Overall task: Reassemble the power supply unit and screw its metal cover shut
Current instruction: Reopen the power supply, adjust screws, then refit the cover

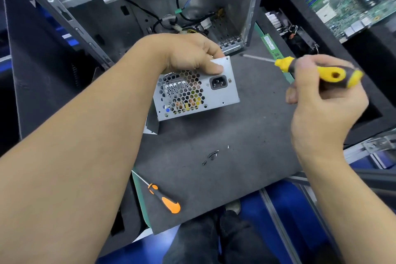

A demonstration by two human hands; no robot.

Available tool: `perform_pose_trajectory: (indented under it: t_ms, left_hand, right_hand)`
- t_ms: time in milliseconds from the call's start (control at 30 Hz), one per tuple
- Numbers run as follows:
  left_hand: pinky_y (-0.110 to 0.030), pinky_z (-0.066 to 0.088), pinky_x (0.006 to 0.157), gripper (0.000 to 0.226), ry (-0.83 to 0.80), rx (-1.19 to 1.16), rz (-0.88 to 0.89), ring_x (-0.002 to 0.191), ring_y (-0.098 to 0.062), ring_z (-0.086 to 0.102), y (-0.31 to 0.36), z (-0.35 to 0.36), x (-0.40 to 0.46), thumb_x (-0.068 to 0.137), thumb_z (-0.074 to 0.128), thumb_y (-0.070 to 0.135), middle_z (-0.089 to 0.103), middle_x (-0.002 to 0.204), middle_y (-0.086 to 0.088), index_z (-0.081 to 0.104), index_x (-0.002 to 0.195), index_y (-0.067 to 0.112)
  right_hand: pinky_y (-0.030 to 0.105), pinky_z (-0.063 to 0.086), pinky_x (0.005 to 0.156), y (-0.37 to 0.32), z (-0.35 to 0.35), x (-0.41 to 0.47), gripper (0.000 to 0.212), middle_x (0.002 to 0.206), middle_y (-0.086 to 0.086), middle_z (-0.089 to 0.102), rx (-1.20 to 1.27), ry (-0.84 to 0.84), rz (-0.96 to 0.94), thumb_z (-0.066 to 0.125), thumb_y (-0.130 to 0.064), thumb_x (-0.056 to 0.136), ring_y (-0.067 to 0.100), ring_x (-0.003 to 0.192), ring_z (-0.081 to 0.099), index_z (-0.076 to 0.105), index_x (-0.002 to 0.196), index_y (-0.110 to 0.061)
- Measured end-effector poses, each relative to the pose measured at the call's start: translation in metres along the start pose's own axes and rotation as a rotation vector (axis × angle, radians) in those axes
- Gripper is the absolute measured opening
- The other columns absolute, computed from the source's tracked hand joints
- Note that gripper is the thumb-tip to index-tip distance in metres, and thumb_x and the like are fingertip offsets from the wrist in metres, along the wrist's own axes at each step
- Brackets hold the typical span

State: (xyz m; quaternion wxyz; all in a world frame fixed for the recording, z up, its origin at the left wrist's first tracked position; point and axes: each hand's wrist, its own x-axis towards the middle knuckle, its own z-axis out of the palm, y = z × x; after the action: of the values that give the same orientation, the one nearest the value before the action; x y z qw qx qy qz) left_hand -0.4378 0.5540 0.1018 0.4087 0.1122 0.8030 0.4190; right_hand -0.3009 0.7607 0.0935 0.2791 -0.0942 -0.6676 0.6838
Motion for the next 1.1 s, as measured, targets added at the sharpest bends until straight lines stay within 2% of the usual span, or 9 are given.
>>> perform_pose_trajectory:
  t_ms: [100, 300, 467, 567, 733, 833, 900, 1033, 1100]
  left_hand:
    - [-0.019, 0.047, 0.053, 0.011, 0.021, 0.021, 0.018, 0.061, -0.009, 0.065, -0.001, -0.001, 0.002, 0.095, 0.064, 0.008, 0.073, 0.073, 0.001, 0.069, 0.091, 0.017]
    - [-0.022, 0.046, 0.054, 0.010, 0.036, 0.009, 0.007, 0.064, -0.013, 0.064, -0.003, -0.001, 0.005, 0.094, 0.065, 0.008, 0.073, 0.079, -0.004, 0.071, 0.094, 0.016]
    - [-0.021, 0.041, 0.051, 0.011, 0.027, 0.010, 0.002, 0.058, -0.010, 0.060, -0.003, -0.003, 0.006, 0.094, 0.065, 0.007, 0.071, 0.073, -0.002, 0.071, 0.092, 0.016]
    - [-0.025, 0.040, 0.057, 0.010, 0.031, 0.010, -0.008, 0.061, -0.013, 0.059, -0.004, -0.004, 0.007, 0.094, 0.065, 0.008, 0.070, 0.075, -0.004, 0.071, 0.094, 0.015]
    - [-0.025, 0.038, 0.056, 0.014, 0.033, 0.016, -0.008, 0.058, -0.013, 0.057, -0.004, -0.005, 0.007, 0.093, 0.066, 0.008, 0.069, 0.071, -0.002, 0.072, 0.087, 0.019]
    - [-0.027, 0.036, 0.059, 0.017, 0.034, 0.012, -0.014, 0.061, -0.015, 0.055, -0.003, -0.005, 0.006, 0.092, 0.067, 0.009, 0.068, 0.071, -0.002, 0.074, 0.082, 0.021]
    - [-0.028, 0.035, 0.059, 0.018, 0.034, 0.004, -0.014, 0.060, -0.014, 0.054, -0.003, -0.006, 0.006, 0.093, 0.067, 0.009, 0.067, 0.071, -0.003, 0.074, 0.081, 0.021]
    - [-0.025, 0.035, 0.056, 0.014, 0.034, 0.016, -0.008, 0.055, -0.010, 0.052, -0.003, -0.006, 0.006, 0.093, 0.067, 0.009, 0.066, 0.066, 0.001, 0.073, 0.086, 0.020]
    - [-0.024, 0.036, 0.055, 0.012, 0.034, 0.022, -0.006, 0.054, -0.008, 0.053, -0.003, -0.006, 0.006, 0.093, 0.067, 0.009, 0.065, 0.064, 0.003, 0.072, 0.089, 0.019]
  right_hand:
    - [0.027, 0.047, 0.050, -0.003, -0.002, -0.007, 0.012, 0.075, -0.011, 0.065, -0.115, -0.023, -0.156, 0.059, -0.033, 0.098, 0.010, 0.054, 0.063, 0.053, 0.090, -0.028]
    - [0.045, 0.049, 0.051, -0.002, 0.000, -0.014, 0.011, 0.083, 0.004, 0.068, -0.253, -0.098, -0.277, 0.058, -0.037, 0.098, 0.023, 0.056, 0.064, 0.052, 0.090, -0.031]
    - [0.045, 0.049, 0.054, 0.002, 0.001, -0.014, 0.014, 0.089, 0.008, 0.068, -0.303, -0.102, -0.292, 0.059, -0.038, 0.098, 0.033, 0.061, 0.065, 0.054, 0.089, -0.028]
    - [0.046, 0.049, 0.055, 0.004, 0.002, -0.014, 0.012, 0.089, 0.006, 0.068, -0.295, -0.093, -0.284, 0.059, -0.037, 0.098, 0.034, 0.063, 0.066, 0.054, 0.090, -0.030]
    - [0.046, 0.049, 0.054, 0.010, 0.002, -0.015, 0.026, 0.086, 0.004, 0.068, -0.305, -0.086, -0.273, 0.059, -0.038, 0.098, 0.034, 0.061, 0.065, 0.058, 0.091, -0.014]
    - [0.046, 0.049, 0.055, 0.011, 0.003, -0.015, 0.020, 0.088, 0.009, 0.069, -0.299, -0.093, -0.278, 0.059, -0.039, 0.098, 0.035, 0.062, 0.065, 0.057, 0.089, -0.021]
    - [0.045, 0.050, 0.056, 0.010, 0.004, -0.014, 0.014, 0.089, 0.011, 0.069, -0.288, -0.098, -0.275, 0.060, -0.039, 0.098, 0.034, 0.064, 0.065, 0.056, 0.090, -0.028]
    - [0.043, 0.050, 0.054, 0.013, 0.005, -0.015, 0.022, 0.087, 0.008, 0.068, -0.291, -0.103, -0.272, 0.060, -0.033, 0.098, 0.026, 0.058, 0.065, 0.056, 0.091, -0.013]
    - [0.043, 0.050, 0.053, 0.013, 0.006, -0.015, 0.020, 0.085, 0.004, 0.067, -0.267, -0.103, -0.251, 0.060, -0.032, 0.098, 0.022, 0.057, 0.064, 0.055, 0.093, -0.013]
